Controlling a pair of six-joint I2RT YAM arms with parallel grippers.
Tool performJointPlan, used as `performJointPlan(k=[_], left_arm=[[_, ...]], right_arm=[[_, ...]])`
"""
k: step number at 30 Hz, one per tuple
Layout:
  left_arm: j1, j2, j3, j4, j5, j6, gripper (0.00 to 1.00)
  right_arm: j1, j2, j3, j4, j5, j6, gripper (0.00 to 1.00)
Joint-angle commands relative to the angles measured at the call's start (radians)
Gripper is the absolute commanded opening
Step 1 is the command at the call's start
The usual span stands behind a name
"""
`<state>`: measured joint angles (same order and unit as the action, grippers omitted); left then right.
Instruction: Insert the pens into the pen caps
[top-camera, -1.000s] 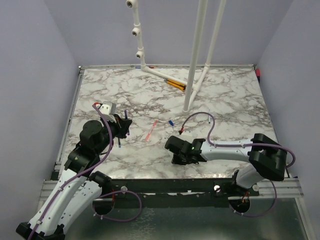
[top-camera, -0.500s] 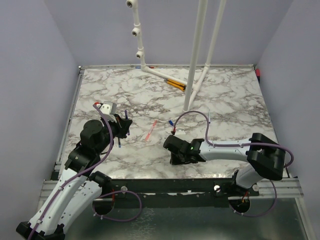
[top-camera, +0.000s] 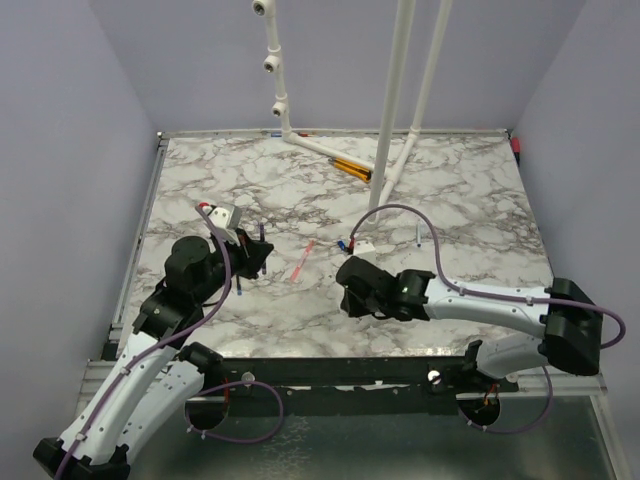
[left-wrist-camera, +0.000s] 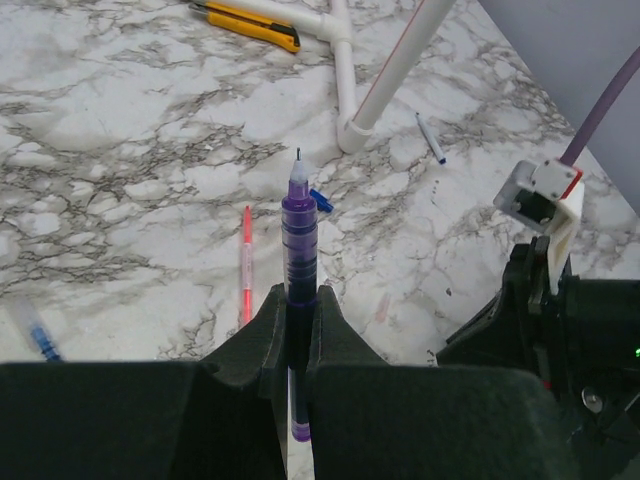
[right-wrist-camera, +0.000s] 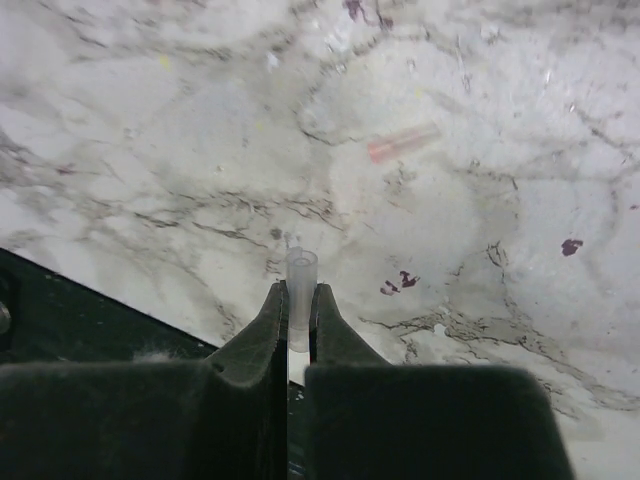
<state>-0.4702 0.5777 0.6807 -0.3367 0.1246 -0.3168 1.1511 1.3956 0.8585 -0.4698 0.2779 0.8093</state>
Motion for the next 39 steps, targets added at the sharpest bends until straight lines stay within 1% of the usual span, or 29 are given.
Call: performJointPlan(k=[1, 7, 11, 16, 22, 25, 27, 33, 39], left_arm=[[0.007, 0.022, 0.0, 0.057, 0.14, -0.011, 0.0], [0.004, 0.07, -0.016, 0.136, 0.34, -0.053, 0.0], [0.004, 0.081, -0.022, 0.181, 0.425, -0.092, 0.0], [0.004, 0.073, -0.04, 0.231, 0.541, -0.138, 0.0], [0.001, 0.029, -0.079, 0.328, 0.671, -0.181, 0.0], [-0.008, 0.006, -0.118, 0.41, 0.709, -0.219, 0.0], [-0.009, 0.004, -0.127, 0.434, 0.73, -0.233, 0.0], [-0.017, -0.002, -0.133, 0.451, 0.752, -0.237, 0.0], [-0.018, -0.019, -0.138, 0.452, 0.75, -0.237, 0.0]], right_arm=[[0.005, -0.092, 0.056, -0.034, 0.096, -0.102, 0.0], [0.003, -0.175, 0.126, 0.004, 0.152, -0.222, 0.0], [0.004, -0.222, 0.163, 0.065, 0.168, -0.302, 0.0], [0.004, -0.266, 0.192, 0.158, 0.148, -0.392, 0.0], [0.004, -0.299, 0.196, 0.309, 0.075, -0.471, 0.01], [0.005, -0.316, 0.196, 0.386, 0.033, -0.492, 0.01], [0.003, -0.329, 0.193, 0.441, 0.006, -0.505, 0.01], [0.004, -0.351, 0.173, 0.622, -0.075, -0.52, 0.01], [0.003, -0.33, 0.163, 0.739, -0.152, -0.494, 0.01]])
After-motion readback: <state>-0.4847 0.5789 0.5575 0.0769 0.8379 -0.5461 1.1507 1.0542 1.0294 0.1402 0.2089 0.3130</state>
